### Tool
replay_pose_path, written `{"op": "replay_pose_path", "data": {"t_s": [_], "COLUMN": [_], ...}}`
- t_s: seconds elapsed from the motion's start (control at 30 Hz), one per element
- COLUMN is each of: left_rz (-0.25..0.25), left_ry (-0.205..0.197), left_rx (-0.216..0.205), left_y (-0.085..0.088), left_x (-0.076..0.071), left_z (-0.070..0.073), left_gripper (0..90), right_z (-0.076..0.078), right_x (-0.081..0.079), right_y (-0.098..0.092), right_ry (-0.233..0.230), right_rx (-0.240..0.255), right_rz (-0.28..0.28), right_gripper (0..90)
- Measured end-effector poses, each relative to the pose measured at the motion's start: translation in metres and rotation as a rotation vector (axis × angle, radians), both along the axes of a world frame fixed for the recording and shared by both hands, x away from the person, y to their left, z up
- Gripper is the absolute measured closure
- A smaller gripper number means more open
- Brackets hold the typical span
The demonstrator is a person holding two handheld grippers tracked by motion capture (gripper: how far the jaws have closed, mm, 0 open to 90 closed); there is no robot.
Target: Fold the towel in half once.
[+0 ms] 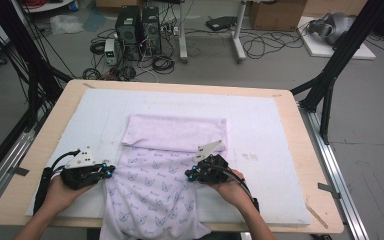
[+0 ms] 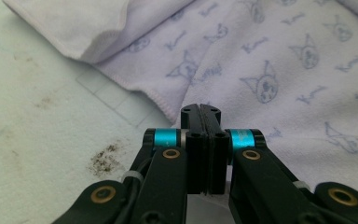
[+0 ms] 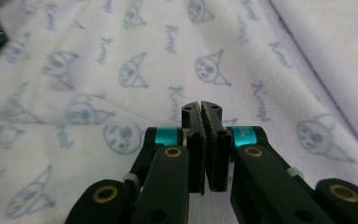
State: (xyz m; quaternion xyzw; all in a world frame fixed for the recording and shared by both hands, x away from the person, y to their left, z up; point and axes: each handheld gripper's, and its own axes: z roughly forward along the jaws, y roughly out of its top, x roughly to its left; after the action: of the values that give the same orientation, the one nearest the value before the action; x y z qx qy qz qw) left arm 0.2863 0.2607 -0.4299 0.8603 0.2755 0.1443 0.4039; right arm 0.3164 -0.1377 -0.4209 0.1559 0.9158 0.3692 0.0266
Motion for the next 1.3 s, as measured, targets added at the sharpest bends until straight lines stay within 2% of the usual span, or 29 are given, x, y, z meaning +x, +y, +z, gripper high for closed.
{"op": "replay_pose_path", "data": {"t_s": [0.03, 0.1, 0.17, 0.2, 0.23, 0.33, 0.47, 0.57, 0.63, 0.67, 0.73, 0.8, 0.87, 0.9, 0.97, 1.1, 1.3], "left_rz": [-0.001, -0.001, -0.001, 0.003, 0.005, 0.002, -0.012, -0.052, -0.084, -0.097, -0.116, -0.136, -0.126, -0.124, -0.125, -0.117, -0.102], "left_ry": [0.015, 0.018, 0.014, 0.007, 0.002, -0.016, -0.012, -0.003, 0.008, 0.014, 0.033, 0.055, 0.048, 0.056, 0.055, 0.047, 0.049], "left_rx": [0.004, -0.006, -0.018, -0.027, -0.032, -0.056, -0.081, -0.096, -0.092, -0.083, -0.047, -0.019, -0.036, -0.043, -0.034, -0.030, -0.049], "left_y": [-0.001, -0.002, 0.000, 0.001, 0.002, 0.007, 0.007, 0.002, -0.003, -0.004, -0.008, -0.010, -0.009, -0.008, -0.007, -0.006, -0.004], "left_x": [0.003, 0.003, 0.001, -0.002, -0.004, -0.014, -0.025, -0.033, -0.036, -0.037, -0.037, -0.036, -0.036, -0.036, -0.035, -0.035, -0.034], "left_z": [-0.003, -0.005, -0.003, -0.001, 0.001, 0.006, 0.005, 0.003, 0.000, -0.001, -0.007, -0.014, -0.017, -0.017, -0.016, -0.016, -0.017], "left_gripper": [88.5, 86.5, 78.1, 74.9, 71.4, 66.1, 60.8, 56.6, 56.1, 57.9, 68.5, 78.6, 83.3, 84.1, 85.1, 84.9, 81.7], "right_z": [-0.005, -0.010, -0.006, -0.003, 0.002, 0.013, 0.011, 0.001, -0.004, -0.007, -0.011, -0.016, -0.018, -0.018, -0.016, -0.006, -0.012], "right_x": [0.004, 0.009, 0.007, 0.005, -0.001, -0.017, -0.042, -0.057, -0.063, -0.066, -0.066, -0.063, -0.063, -0.062, -0.061, -0.054, -0.051], "right_y": [0.003, 0.003, -0.002, -0.006, -0.012, -0.026, -0.044, -0.044, -0.038, -0.033, -0.025, -0.017, -0.011, -0.007, 0.000, 0.014, 0.026], "right_ry": [0.018, 0.040, 0.050, 0.041, 0.011, -0.030, -0.031, 0.014, 0.024, 0.027, 0.043, 0.042, 0.040, 0.038, 0.042, 0.014, 0.006], "right_rx": [-0.005, 0.006, 0.040, 0.068, 0.096, 0.144, 0.177, 0.176, 0.168, 0.148, 0.125, 0.096, 0.076, 0.064, 0.061, 0.058, 0.018], "right_rz": [-0.006, -0.007, -0.027, -0.029, -0.033, -0.028, -0.029, -0.012, 0.014, 0.028, 0.040, 0.055, 0.076, 0.085, 0.098, 0.119, 0.129], "right_gripper": [88.9, 87.5, 77.8, 76.0, 74.9, 71.7, 68.2, 62.7, 61.3, 61.3, 62.8, 73.4, 88.2, 89.5, 89.7, 89.8, 89.5]}}
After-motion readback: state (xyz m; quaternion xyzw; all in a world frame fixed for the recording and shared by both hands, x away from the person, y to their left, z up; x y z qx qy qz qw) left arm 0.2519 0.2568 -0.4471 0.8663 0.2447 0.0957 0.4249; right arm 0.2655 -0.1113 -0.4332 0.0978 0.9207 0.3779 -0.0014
